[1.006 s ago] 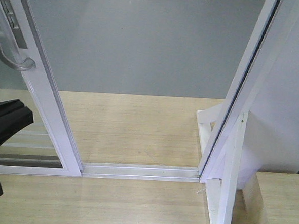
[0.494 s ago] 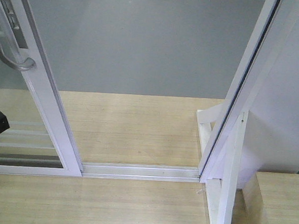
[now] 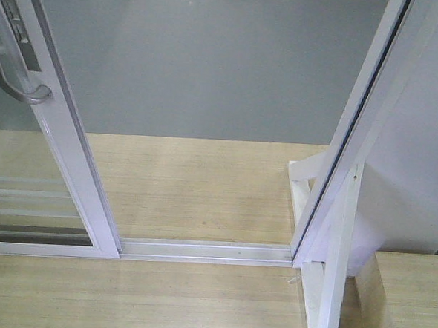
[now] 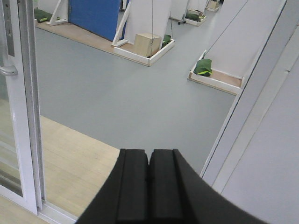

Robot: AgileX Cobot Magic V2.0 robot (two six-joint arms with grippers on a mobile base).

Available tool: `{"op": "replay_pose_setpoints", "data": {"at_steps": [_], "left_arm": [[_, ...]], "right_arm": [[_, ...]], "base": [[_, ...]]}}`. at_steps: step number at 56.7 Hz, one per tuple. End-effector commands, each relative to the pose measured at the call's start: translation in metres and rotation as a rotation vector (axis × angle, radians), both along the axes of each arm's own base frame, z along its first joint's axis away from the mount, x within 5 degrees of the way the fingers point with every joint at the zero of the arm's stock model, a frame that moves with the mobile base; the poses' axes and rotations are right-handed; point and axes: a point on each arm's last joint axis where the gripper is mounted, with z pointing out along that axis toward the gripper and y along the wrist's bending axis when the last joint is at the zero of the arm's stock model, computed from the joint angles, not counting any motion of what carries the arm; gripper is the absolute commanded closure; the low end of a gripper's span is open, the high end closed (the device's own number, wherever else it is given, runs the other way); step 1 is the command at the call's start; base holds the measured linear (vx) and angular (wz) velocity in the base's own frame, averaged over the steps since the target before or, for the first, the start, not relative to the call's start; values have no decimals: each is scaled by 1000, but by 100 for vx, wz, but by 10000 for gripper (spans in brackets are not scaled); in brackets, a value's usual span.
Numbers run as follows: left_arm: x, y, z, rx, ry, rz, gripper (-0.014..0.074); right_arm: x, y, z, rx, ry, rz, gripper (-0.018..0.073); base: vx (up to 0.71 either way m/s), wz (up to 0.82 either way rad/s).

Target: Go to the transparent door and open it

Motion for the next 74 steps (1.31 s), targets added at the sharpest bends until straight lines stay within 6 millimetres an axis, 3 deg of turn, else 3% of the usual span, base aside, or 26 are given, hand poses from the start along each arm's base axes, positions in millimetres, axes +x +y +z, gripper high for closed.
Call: {"op": "replay_pose_setpoints", "data": {"at_steps": [1,44,60,74], "left_arm": [[2,3,13,-56,-47,38,596],[3,4,13,-25,-59,48,596],[9,20,24,-20,-193,242,596],[9,23,28,13,-276,273,596]], "right_arm": [[1,0,17,41,-108,-10,564],[1,0,17,42,-108,-9,564],[1,0,17,42,-108,-9,564],[1,0,17,42,-108,-9,564]], "base": [[0,0],[0,0],[0,0],[0,0]]}}
